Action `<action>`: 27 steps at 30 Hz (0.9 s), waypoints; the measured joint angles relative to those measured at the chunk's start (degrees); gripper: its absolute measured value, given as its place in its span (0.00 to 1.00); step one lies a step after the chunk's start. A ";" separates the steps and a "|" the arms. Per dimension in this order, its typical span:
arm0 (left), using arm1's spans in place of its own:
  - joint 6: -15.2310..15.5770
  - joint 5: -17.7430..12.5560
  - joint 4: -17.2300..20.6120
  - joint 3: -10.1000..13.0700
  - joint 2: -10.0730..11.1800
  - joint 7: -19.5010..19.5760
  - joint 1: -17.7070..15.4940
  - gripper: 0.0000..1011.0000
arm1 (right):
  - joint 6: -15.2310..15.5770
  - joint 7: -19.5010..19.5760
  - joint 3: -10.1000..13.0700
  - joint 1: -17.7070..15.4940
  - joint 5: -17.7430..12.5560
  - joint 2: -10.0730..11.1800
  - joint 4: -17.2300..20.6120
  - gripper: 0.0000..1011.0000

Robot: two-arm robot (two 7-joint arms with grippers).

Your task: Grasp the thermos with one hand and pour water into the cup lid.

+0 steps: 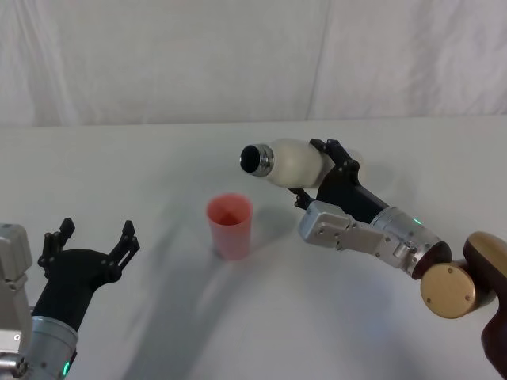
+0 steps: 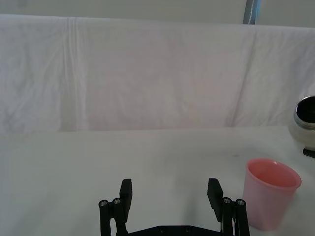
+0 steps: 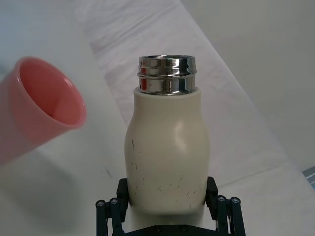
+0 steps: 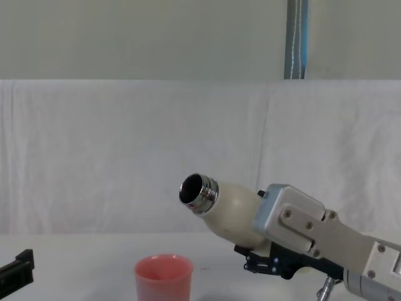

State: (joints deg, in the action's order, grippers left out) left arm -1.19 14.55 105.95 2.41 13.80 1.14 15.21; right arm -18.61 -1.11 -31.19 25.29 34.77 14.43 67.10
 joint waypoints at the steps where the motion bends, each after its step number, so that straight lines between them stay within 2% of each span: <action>1: 0.00 0.00 0.00 0.00 0.00 0.00 0.00 0.99 | 0.07 0.23 -0.05 0.09 0.21 -0.04 -0.19 0.94; 12: 0.00 0.00 0.00 0.00 0.00 0.00 0.00 0.99 | 0.68 2.40 -0.88 1.18 2.51 -0.42 -1.94 0.94; 27: 0.00 0.00 0.00 0.00 0.00 0.00 0.00 0.99 | 0.25 4.79 -3.37 2.73 6.70 0.25 -2.99 0.94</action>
State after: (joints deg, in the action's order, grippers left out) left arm -1.19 14.55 105.95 2.41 13.80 1.14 15.21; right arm -18.36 3.68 -34.56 28.03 41.47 14.68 64.11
